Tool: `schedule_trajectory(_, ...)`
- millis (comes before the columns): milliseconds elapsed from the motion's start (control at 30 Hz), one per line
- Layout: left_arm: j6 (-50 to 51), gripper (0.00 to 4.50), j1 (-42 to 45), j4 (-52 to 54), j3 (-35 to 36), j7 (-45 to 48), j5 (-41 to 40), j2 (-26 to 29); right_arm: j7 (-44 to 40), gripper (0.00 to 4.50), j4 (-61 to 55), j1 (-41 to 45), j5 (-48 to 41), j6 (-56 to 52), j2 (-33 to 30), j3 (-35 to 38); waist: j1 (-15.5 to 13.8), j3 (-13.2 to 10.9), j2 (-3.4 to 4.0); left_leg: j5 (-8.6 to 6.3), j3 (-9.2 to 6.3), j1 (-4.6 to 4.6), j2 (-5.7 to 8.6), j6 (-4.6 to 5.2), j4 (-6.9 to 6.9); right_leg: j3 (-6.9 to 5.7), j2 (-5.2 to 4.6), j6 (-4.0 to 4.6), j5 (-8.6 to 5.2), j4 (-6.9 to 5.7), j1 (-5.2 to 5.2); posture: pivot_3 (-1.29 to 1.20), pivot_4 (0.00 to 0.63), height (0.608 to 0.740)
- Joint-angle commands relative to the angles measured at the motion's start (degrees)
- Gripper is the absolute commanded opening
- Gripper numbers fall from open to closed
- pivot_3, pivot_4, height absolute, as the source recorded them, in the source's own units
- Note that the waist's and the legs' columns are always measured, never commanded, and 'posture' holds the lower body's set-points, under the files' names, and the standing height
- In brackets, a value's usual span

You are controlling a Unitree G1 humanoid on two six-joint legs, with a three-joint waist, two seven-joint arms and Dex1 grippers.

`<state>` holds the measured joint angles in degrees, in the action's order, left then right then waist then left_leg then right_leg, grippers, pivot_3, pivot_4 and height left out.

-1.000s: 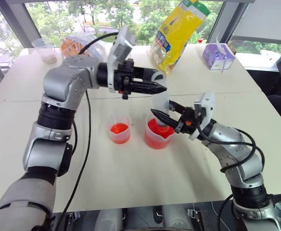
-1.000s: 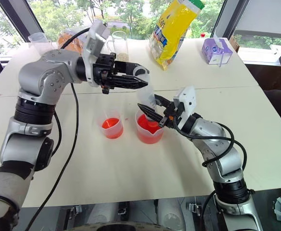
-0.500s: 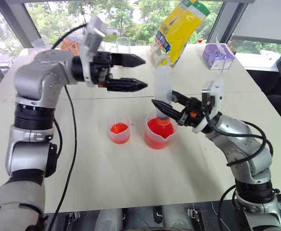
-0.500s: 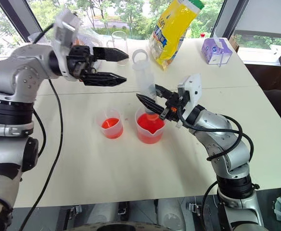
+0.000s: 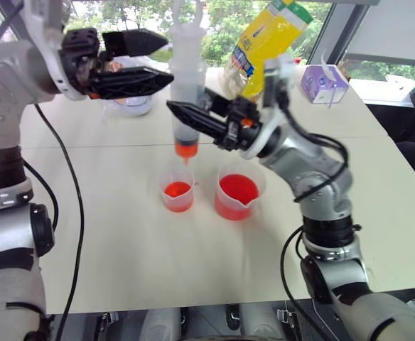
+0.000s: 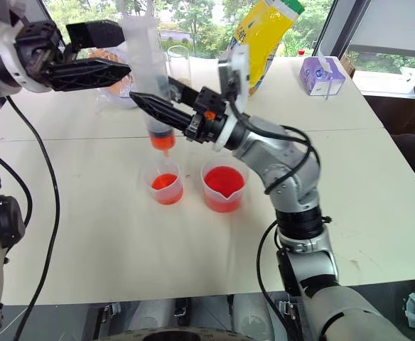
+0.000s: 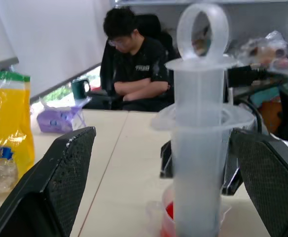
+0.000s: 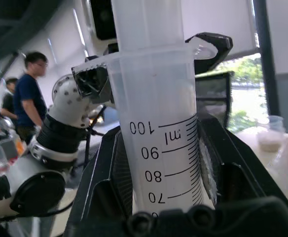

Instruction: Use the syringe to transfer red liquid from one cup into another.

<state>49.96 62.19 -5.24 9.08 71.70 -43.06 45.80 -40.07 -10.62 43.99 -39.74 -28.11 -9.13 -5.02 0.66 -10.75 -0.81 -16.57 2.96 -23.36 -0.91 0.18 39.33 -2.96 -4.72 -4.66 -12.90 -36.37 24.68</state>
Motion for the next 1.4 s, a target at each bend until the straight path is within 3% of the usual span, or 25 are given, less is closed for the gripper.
schedule_trajectory(33, 0.9, 4.47, 0.5, 3.5, 3.1, -2.0, -2.5, 1.1, -3.0, 1.42, 3.2, -1.5, 3.7, 3.7, 1.3, -3.2, 0.0, 0.0, 0.0, 0.0, 0.0, 0.0, 0.0, 0.0, 0.0, 0.0, 0.0, 0.0, 0.0, 0.0, 0.0, 0.0, 0.15, 0.74)
schedule_trajectory(400, 1.9, 4.47, -1.6, 6.6, 2.1, -1.8, -2.5, 2.3, -5.5, 1.42, 5.8, -5.2, 7.3, 6.4, 1.8, -5.2, 0.2, 0.0, 0.0, 0.03, 0.0, 0.02, -0.01, -0.05, 0.0, 0.0, 0.05, 0.0, 0.0, -0.05, 0.02, 0.0, 0.15, 0.74)
schedule_trajectory(733, -0.1, 4.47, -7.9, 9.4, 2.0, 2.3, -1.2, 10.4, -4.4, 1.42, 7.6, -4.2, 7.5, 6.8, 3.2, -2.9, 0.3, 0.0, 0.02, 0.04, 0.02, 0.02, -0.04, -0.07, -0.02, 0.02, 0.07, 0.01, -0.01, -0.07, 0.07, 0.0, 0.15, 0.74)
schedule_trajectory(1267, 2.4, 4.47, -4.7, 7.5, 1.8, -6.9, -3.9, 2.4, -5.5, 1.42, 5.9, -6.2, 9.2, 6.3, 3.5, -5.0, 0.3, 0.0, 0.01, 0.05, 0.0, 0.02, -0.02, -0.08, -0.02, 0.01, 0.07, 0.01, 0.0, -0.06, 0.05, 0.0, 0.15, 0.74)
schedule_trajectory(1367, 2.6, 3.68, -4.3, 7.1, 1.0, -7.9, -3.4, 1.2, -5.3, 1.42, 5.6, -6.4, 9.7, 6.4, 3.4, -5.2, 0.2, 0.0, 0.01, 0.05, 0.0, 0.02, -0.02, -0.09, -0.01, 0.01, 0.07, 0.01, 0.0, -0.07, 0.05, 0.0, 0.15, 0.74)
schedule_trajectory(1400, 2.4, 3.17, -4.6, 7.4, 0.6, -7.8, -3.1, 1.0, -5.3, 1.42, 5.5, -6.4, 9.7, 6.4, 3.3, -5.2, 0.2, 0.0, 0.01, 0.05, 0.01, 0.02, -0.02, -0.09, -0.01, 0.01, 0.06, 0.01, 0.0, -0.06, 0.05, 0.0, 0.15, 0.74)
